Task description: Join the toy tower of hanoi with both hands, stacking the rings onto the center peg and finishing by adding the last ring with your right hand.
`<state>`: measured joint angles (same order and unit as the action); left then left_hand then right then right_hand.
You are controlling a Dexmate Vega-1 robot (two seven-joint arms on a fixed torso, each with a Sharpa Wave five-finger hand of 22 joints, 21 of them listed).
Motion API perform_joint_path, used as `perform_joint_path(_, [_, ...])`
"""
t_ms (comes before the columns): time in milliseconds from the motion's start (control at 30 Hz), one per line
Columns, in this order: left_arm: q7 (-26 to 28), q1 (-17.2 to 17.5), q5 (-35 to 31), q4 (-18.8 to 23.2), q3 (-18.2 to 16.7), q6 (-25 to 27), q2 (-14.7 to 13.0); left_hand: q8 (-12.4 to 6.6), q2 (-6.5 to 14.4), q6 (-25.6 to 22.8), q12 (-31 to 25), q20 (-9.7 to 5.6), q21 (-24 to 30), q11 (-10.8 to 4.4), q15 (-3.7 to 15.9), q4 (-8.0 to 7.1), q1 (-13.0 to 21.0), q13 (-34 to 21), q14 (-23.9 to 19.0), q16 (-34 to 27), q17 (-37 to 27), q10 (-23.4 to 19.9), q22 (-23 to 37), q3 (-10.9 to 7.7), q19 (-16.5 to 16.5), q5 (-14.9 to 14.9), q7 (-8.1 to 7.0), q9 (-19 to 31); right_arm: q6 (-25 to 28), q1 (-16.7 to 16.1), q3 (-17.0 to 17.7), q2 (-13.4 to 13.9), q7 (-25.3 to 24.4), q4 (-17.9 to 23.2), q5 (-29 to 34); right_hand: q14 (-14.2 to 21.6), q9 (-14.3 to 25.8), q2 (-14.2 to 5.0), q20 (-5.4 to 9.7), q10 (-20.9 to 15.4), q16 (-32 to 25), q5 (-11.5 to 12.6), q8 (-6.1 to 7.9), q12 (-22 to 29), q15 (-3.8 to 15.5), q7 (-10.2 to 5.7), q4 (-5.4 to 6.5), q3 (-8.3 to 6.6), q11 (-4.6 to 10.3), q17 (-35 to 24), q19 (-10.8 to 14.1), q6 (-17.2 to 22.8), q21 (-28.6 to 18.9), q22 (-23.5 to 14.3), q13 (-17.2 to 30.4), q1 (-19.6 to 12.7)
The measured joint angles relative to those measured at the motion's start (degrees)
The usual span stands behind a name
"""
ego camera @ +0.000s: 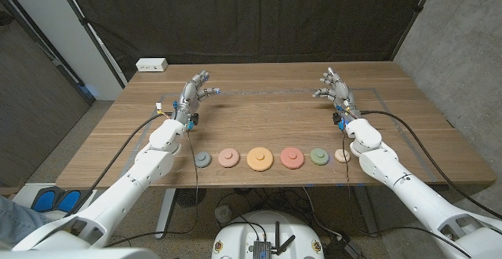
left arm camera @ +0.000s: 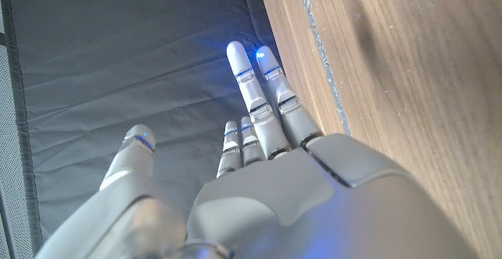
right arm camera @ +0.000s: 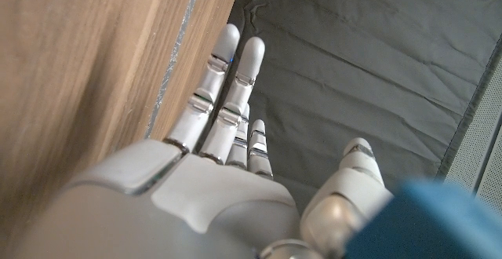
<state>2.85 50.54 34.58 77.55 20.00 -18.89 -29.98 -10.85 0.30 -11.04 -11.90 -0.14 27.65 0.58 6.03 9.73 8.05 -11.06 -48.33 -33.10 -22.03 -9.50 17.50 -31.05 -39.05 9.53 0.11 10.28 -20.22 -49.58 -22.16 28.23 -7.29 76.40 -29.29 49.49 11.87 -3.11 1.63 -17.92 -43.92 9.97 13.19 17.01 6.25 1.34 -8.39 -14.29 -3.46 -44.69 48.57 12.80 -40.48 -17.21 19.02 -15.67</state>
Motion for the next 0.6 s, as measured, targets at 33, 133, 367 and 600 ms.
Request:
perform_joint_path(33, [0.31,0.05,-0.11,0.03,0.02,-0.1,0.08,0.0,-0.04,-0.24,0.0,-0.23,0.44,0.12,-0.04,0.17,0.44,-0.02,-0.24,-0.64,-0.54,-0.12,0.3,0.17,-0.5,0.0,-0.23,0.0,-0.06,-0.07,0.03,-0.04,-0.09,0.0,0.01,0.0,0.0,0.05,0.02,0.0,-0.54,0.0,0.0,0.0,0.0,0.0,0.0,0.0,0.0,-0.62,0.02,0.0,-0.35,-0.31,0.04,-0.64])
perform_joint_path(133, [0.31,0.2,-0.11,0.08,0.12,-0.1,0.33,0.0,-0.22,-0.75,0.0,-0.79,1.78,0.68,0.23,0.22,1.05,-0.02,-0.83,-2.62,-2.25,-0.4,1.29,0.27,-2.06,0.0,0.12,0.0,-0.19,-0.07,0.03,-0.04,-0.4,0.0,0.07,0.0,0.0,-0.07,1.06,-0.22,-2.87,0.0,0.0,0.0,0.0,-0.32,0.0,0.0,0.22,-3.28,1.06,0.75,-1.83,-1.74,0.54,-1.11])
perform_joint_path(367, [1.23,0.46,-0.65,0.29,0.25,-0.44,0.68,0.0,-0.58,-2.41,0.25,-2.14,5.39,1.68,0.65,0.23,3.49,-0.02,-2.74,-9.01,-8.11,-0.61,4.39,1.4,-5.45,0.0,1.33,0.0,-0.25,-0.62,0.19,-0.23,-2.43,0.4,1.01,1.8,0.23,-0.2,4.96,-2.12,-11.56,0.22,0.4,0.0,0.52,-0.28,-0.64,-0.17,0.39,-11.9,5.78,3.85,-8.54,-7.73,1.84,-4.1])
perform_joint_path(600, [2.41,0.63,-1.31,0.38,0.3,-0.55,0.94,0.0,-1.5,-2.61,0.25,-3.95,8.94,2.25,1.14,0.23,5.11,-0.28,-3.79,-15.72,-14.48,-1.18,7.54,2.3,-7.88,0.0,2.92,0.0,0.56,-1.58,0.31,-0.41,-5.5,1.77,2.69,4.1,0.27,-0.21,6.35,-3.81,-16.06,0.22,0.85,-0.21,1.22,-1.13,-0.79,-0.32,1.1,-16.32,7.17,5.23,-13.05,-12.46,2.54,-5.2])
